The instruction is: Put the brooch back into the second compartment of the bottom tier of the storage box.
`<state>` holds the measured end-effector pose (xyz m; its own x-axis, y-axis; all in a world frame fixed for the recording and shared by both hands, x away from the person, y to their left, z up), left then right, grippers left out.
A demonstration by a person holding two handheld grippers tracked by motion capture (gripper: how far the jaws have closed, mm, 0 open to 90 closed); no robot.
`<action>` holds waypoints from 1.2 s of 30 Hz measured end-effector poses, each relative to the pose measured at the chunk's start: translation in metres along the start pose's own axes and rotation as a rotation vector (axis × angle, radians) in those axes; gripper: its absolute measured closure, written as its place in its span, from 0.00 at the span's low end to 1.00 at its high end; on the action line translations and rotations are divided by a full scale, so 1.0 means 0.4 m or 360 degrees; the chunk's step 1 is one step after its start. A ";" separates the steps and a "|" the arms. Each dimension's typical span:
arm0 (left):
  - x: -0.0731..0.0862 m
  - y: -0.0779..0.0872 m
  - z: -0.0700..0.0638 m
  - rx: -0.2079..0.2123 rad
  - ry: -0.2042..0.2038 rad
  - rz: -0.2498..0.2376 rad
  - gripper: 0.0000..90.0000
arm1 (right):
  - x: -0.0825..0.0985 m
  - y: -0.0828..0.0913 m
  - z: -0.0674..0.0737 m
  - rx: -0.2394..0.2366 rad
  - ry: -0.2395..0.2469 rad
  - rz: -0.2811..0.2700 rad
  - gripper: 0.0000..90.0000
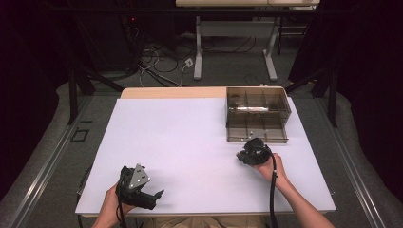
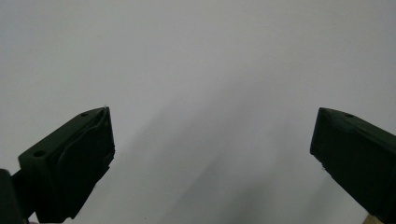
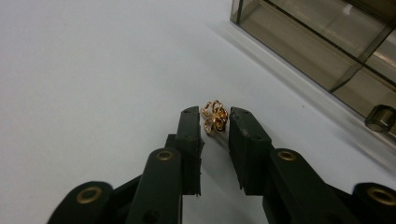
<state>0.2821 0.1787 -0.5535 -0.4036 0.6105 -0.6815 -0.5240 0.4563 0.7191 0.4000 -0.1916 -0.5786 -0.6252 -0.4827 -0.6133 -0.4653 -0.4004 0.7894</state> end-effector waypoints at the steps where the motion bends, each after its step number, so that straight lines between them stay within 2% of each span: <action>1: 0.000 0.000 0.000 -0.0003 0.0001 -0.0005 0.00 | 0.000 0.000 -0.001 0.0004 -0.0001 0.0009 0.84; 8: 0.000 0.000 -0.001 -0.0003 0.0000 -0.0004 0.00 | -0.001 0.001 0.002 0.0020 -0.0036 0.0037 0.90; 12: 0.000 0.000 0.000 -0.0005 0.0000 -0.0003 0.00 | -0.002 0.001 0.003 0.0037 -0.0006 0.0044 0.94; 16: 0.000 -0.001 0.000 -0.0019 0.0002 -0.0020 0.00 | -0.003 0.000 0.008 0.0024 -0.0008 0.0039 0.95; 17: 0.000 -0.001 0.000 -0.0018 0.0003 -0.0019 0.00 | -0.001 0.007 0.009 0.0030 -0.0010 0.0107 0.96; 19: 0.000 -0.001 0.000 -0.0019 0.0001 -0.0018 0.00 | -0.001 0.006 0.009 0.0030 -0.0014 0.0097 0.96; 20: 0.000 -0.001 -0.001 -0.0018 0.0003 -0.0023 0.00 | -0.002 -0.001 0.011 0.0027 -0.0026 0.0016 0.96; 24: 0.000 0.000 -0.002 -0.0024 0.0002 -0.0021 0.00 | -0.001 0.004 0.010 0.0038 0.0017 0.0058 0.97; 26: 0.000 0.001 -0.001 -0.0014 0.0001 -0.0011 0.00 | -0.002 0.005 0.016 0.0019 0.0014 0.0047 0.98; 27: 0.001 0.000 -0.001 -0.0023 0.0004 -0.0020 0.00 | -0.001 0.008 0.014 0.0027 0.0037 0.0074 0.99; 29: 0.001 0.001 -0.001 -0.0016 0.0003 -0.0014 0.00 | -0.001 0.007 0.019 0.0022 0.0017 0.0067 0.99; 31: 0.001 0.000 -0.001 -0.0023 0.0003 -0.0020 0.00 | -0.002 0.005 0.018 0.0035 0.0043 0.0039 0.99; 32: 0.001 0.000 -0.001 -0.0023 0.0002 -0.0019 0.00 | 0.000 0.013 0.018 0.0036 0.0047 0.0118 0.99; 33: 0.001 0.001 -0.001 -0.0022 0.0002 -0.0018 0.00 | 0.000 0.007 0.018 0.0030 0.0043 0.0054 0.99; 36: 0.001 0.001 0.000 -0.0020 0.0001 -0.0014 0.00 | -0.001 0.015 0.017 0.0039 0.0076 0.0095 0.99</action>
<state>0.2815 0.1791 -0.5534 -0.3993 0.6063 -0.6877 -0.5370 0.4533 0.7114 0.3932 -0.1886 -0.5736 -0.6219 -0.5418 -0.5654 -0.4437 -0.3511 0.8245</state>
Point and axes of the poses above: each handheld gripper's, and its own axes: y roughly backward along the jaws, x roughly out of its underside, z roughly to its left, the point moved 4 cm from there along -y, roughly forward along the jaws, and after that the axes turned 1 degree about x, right-handed, at the moved point
